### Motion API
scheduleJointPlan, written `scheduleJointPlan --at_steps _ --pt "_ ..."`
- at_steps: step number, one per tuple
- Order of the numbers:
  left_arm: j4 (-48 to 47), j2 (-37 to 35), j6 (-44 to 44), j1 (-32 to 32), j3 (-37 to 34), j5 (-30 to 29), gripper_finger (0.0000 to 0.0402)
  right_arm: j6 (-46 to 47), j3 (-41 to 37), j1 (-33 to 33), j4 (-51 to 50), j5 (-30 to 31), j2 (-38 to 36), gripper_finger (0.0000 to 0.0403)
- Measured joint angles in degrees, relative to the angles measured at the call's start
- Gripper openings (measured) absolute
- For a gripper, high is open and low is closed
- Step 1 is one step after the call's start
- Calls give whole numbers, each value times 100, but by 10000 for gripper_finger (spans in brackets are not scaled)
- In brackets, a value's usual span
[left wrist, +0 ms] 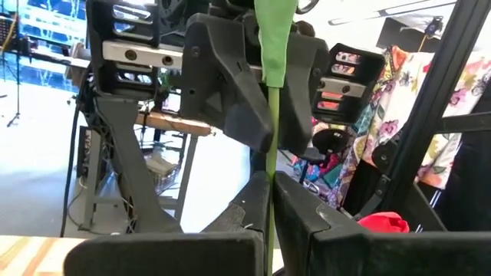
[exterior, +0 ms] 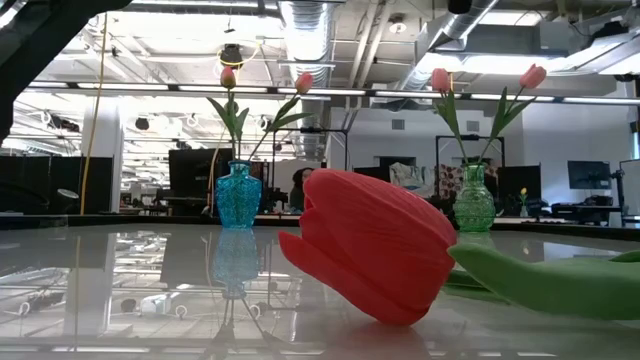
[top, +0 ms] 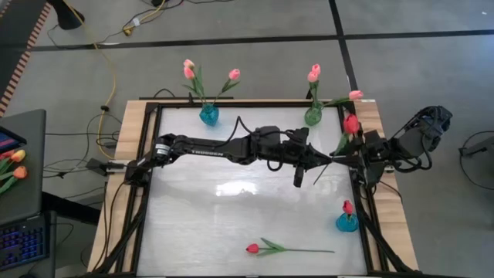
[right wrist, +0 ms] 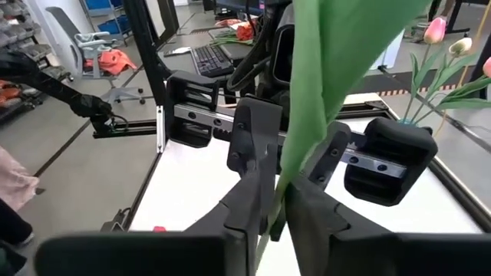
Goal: Sort flowers into vase by color
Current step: Put the left red tulip into the right blue vase
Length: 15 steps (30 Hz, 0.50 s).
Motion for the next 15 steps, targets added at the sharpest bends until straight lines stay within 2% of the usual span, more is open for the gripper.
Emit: scheduleJointPlan --at_steps 8,11,15 --pt "60 2 127 -1 0 -14 5 -92 2 0 9 19 -13 36" --pt "5 0 328 0 0 -9 25 -106 2 2 -19 15 -62 25" --pt "-213 0 436 0 0 15 70 -87 2 2 -53 -4 -220 28"
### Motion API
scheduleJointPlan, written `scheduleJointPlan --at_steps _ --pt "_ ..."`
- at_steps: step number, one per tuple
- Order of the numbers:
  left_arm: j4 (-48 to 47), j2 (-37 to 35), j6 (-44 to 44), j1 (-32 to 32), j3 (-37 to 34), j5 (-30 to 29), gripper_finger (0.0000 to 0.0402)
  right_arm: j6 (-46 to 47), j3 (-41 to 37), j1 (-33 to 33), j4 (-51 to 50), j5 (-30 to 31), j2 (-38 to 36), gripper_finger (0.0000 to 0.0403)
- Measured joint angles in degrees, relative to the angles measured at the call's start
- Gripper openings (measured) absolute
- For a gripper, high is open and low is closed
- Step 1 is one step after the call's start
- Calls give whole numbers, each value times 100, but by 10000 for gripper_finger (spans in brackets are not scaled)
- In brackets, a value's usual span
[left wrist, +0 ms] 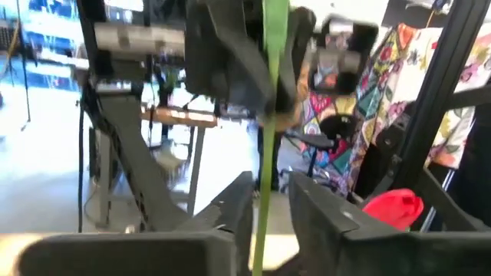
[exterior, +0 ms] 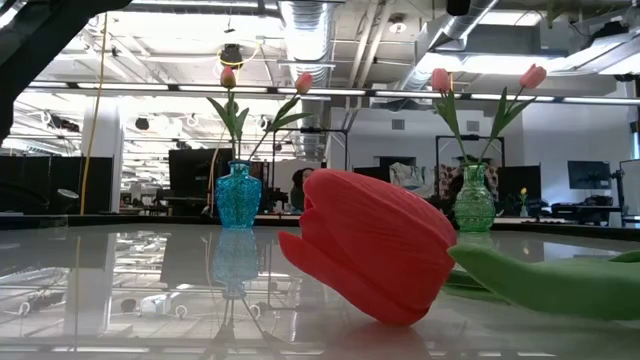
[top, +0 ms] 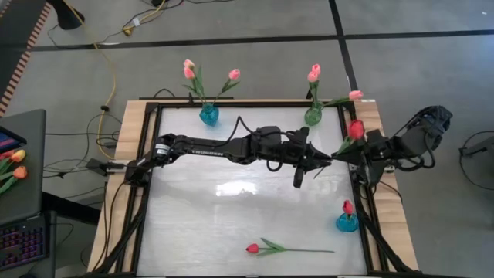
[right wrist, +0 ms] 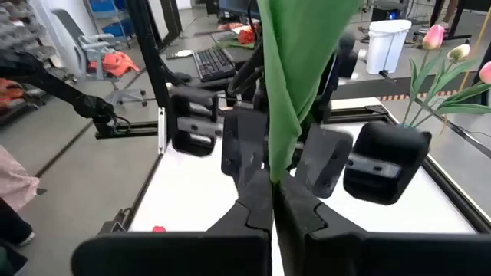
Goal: Sort flowers into vase by color
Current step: Put the left red tulip into the right blue vase
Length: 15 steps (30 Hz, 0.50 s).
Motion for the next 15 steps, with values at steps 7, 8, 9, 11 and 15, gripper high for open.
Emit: scheduleJointPlan --at_steps 7,8,9,11,15 --pt "-836 1 -861 147 0 558 143 346 2 9 -372 -589 -439 29" --pt "-963 2 -988 176 0 740 150 460 2 9 -512 -724 -497 27" --pt "-1102 0 -1084 203 0 921 154 572 2 9 -645 -856 -555 27" --pt "-1340 0 -1214 249 0 1140 160 791 2 9 -920 -1064 -680 27" --pt "-1625 0 -1272 267 0 1204 160 1424 2 8 -1602 -1624 -889 29"
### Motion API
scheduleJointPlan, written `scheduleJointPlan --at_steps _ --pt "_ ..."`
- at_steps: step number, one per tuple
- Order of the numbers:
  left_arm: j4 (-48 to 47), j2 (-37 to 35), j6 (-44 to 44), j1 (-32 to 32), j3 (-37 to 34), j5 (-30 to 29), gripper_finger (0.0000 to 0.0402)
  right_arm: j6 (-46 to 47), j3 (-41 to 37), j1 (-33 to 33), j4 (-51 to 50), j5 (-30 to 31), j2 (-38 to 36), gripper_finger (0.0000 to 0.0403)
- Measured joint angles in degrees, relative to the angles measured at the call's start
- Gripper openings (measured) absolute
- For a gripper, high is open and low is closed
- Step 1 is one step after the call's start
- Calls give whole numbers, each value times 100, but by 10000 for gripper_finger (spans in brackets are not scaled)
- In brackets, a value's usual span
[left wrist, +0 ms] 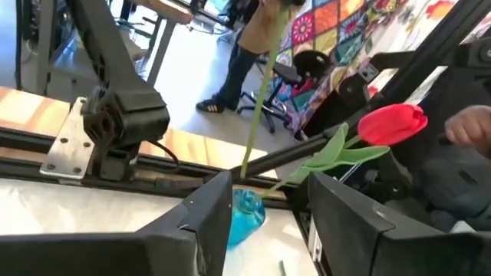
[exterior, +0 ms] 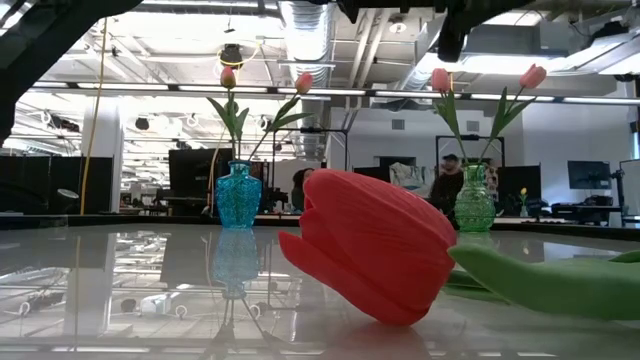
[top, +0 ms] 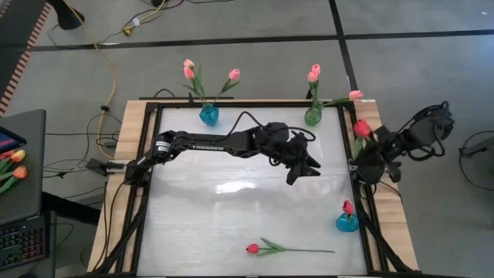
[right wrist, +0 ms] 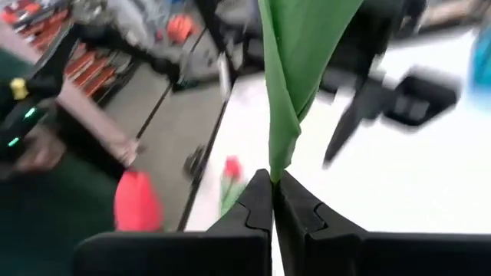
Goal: Sort flowers into vase by color
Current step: Put the left red tulip into the right blue vase
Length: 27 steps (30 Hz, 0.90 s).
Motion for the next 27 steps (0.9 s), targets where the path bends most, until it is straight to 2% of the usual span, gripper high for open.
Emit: scheduleJointPlan --at_steps 4,9,14,21,27 --pt "30 0 -65 -15 0 -126 155 422 0 -2 -498 -541 -102 26" --pt "16 0 -281 -45 0 -311 151 445 -2 -2 -518 -1073 -213 25" --pt "20 0 -454 -94 0 -359 151 541 -158 -4 -439 -1279 -412 25" --pt "-62 0 -473 -187 0 -610 151 578 -1127 -2 312 -1639 -854 25" --pt "-208 0 -472 -188 0 -665 151 545 -1447 -2 367 -1522 -1053 25"
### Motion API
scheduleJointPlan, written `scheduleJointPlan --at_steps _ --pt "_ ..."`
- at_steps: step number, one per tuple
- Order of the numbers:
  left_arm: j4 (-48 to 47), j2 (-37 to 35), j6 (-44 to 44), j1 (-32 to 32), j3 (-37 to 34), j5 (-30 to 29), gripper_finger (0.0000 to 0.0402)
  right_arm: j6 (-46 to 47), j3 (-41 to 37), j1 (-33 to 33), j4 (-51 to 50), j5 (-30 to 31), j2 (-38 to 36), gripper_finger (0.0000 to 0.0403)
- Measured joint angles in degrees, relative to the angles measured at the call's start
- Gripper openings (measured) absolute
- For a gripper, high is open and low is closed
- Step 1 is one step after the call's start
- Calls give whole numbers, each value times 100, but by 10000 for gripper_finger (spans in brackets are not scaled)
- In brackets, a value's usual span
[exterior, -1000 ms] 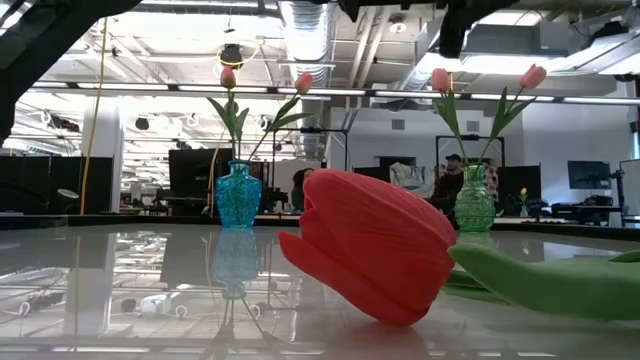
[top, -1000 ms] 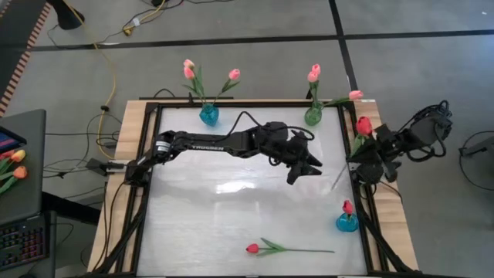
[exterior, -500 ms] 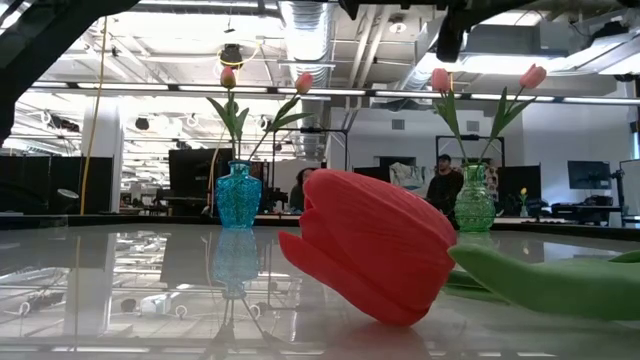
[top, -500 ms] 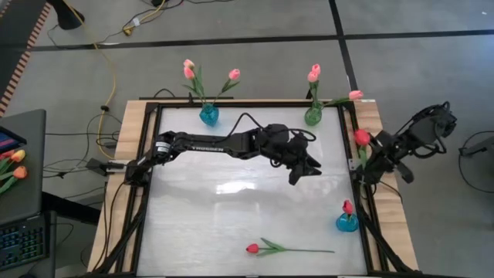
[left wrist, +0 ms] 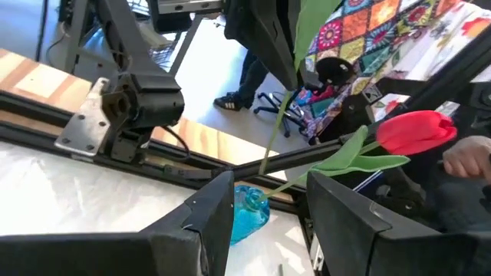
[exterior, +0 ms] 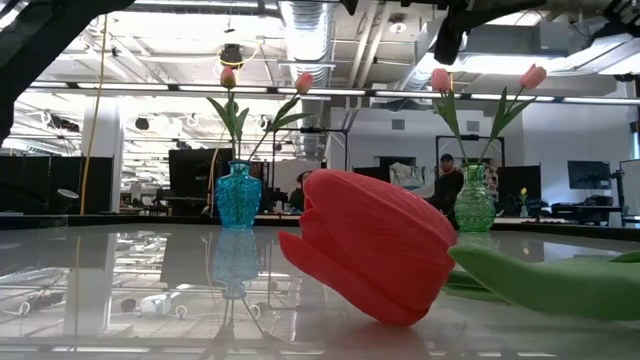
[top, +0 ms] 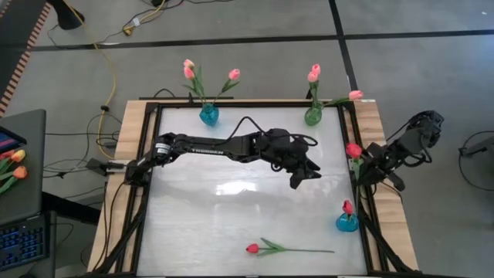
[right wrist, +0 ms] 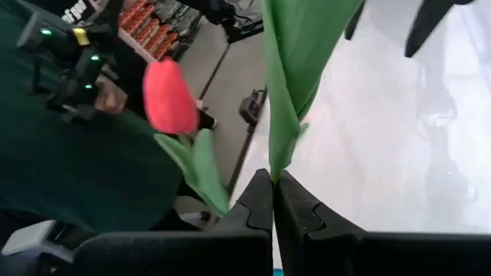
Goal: Sort flowers into vase by color
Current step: Put the left red tulip into the right blue vase
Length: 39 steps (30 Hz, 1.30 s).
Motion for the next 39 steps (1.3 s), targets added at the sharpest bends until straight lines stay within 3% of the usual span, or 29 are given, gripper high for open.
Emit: scheduleJointPlan --at_steps 7,13,17,23,33,39 --pt "-42 0 7 18 0 -34 151 -83 -39 -2 150 312 -29 24" --pt "-77 -20 39 22 0 -30 151 -236 152 -2 1017 311 85 24" --pt "-125 -31 119 22 0 -27 151 -530 399 0 1445 311 534 24" --pt "-130 -33 156 22 0 -25 151 -964 1049 170 1325 359 1574 24" --pt "-109 -33 216 22 0 -22 151 -2250 2384 990 984 2354 2756 24" --pt "-112 -33 309 6 0 43 151 -1088 2864 1679 -552 3055 2911 24"
